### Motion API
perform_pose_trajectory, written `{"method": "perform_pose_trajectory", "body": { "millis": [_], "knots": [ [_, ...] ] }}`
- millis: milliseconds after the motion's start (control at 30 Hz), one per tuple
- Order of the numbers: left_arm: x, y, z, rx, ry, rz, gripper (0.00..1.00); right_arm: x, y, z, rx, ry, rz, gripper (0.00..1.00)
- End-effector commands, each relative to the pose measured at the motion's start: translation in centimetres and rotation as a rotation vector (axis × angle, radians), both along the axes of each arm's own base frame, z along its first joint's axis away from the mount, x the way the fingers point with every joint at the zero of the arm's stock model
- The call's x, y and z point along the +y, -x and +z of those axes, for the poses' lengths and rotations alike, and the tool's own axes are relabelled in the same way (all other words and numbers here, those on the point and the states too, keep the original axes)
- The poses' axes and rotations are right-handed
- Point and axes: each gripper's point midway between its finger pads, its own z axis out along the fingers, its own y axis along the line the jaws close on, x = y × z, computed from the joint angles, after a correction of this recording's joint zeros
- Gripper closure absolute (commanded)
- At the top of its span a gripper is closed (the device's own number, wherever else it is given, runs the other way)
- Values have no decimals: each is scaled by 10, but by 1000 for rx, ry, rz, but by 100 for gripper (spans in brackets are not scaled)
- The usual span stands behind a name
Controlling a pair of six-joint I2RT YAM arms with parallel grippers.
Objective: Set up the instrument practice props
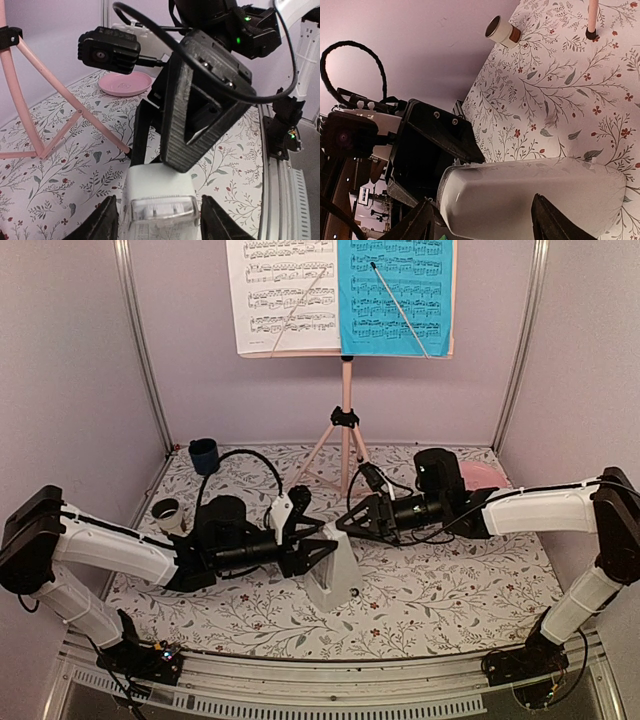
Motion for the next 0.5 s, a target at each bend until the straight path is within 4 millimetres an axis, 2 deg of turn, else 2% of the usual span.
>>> {"method": "perform_pose_trajectory", "body": {
  "millis": [0, 267, 400, 467],
  "knots": [
    [-9, -2, 15, -53, 23, 1, 44, 8, -7, 0, -4, -3, -11, 33],
    [-7, -1, 10, -46, 10, 11, 50, 10, -6, -6, 4, 16, -4, 34],
    [-1, 2, 5, -35, 2, 13, 40, 12, -6, 4, -15, 8, -1, 31],
    [1, 3, 3, -34, -2, 18, 40, 13, -5, 3, -13, 10, 3, 31]
  ]
}}
